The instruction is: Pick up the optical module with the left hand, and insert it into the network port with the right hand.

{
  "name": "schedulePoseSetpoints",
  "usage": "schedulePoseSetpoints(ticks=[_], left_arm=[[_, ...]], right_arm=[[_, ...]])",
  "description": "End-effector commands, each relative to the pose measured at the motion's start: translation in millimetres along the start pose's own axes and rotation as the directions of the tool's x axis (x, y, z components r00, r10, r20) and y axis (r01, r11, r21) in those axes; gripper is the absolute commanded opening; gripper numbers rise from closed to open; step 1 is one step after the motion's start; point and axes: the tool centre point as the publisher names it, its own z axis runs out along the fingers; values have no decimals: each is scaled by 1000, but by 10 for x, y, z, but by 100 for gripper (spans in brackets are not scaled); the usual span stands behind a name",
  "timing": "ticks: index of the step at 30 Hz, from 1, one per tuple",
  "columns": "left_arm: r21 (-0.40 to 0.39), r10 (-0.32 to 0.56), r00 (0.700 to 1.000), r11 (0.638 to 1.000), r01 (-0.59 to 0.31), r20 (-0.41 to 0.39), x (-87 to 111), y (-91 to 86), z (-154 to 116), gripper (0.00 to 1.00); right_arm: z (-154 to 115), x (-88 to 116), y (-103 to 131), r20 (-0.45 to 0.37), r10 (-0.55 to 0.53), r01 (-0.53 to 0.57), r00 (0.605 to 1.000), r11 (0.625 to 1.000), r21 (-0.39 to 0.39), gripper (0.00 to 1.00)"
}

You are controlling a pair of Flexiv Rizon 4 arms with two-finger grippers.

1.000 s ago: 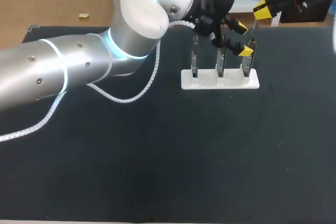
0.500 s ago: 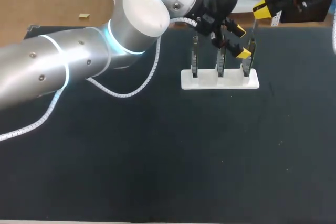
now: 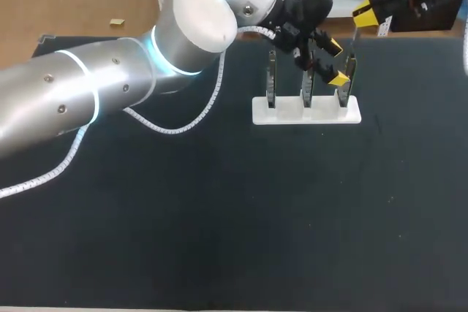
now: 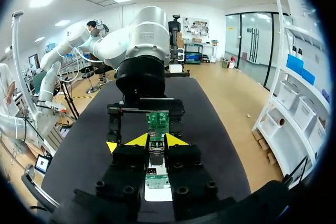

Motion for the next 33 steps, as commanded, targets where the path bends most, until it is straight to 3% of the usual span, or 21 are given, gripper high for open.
schedulePoseSetpoints(ticks=[1, 33], left_arm=[[4, 1, 1000, 1000, -1, -11, -23, 22, 6, 100], [13, 0, 999, 1000, 1, -38, 7, 35, 27, 100]], right_arm=[[-2, 6, 22, 1, 1, -1, 1000, 1000, 5, 0], [-12, 38, 4, -19, -22, 22, 1000, 1000, -1, 0]])
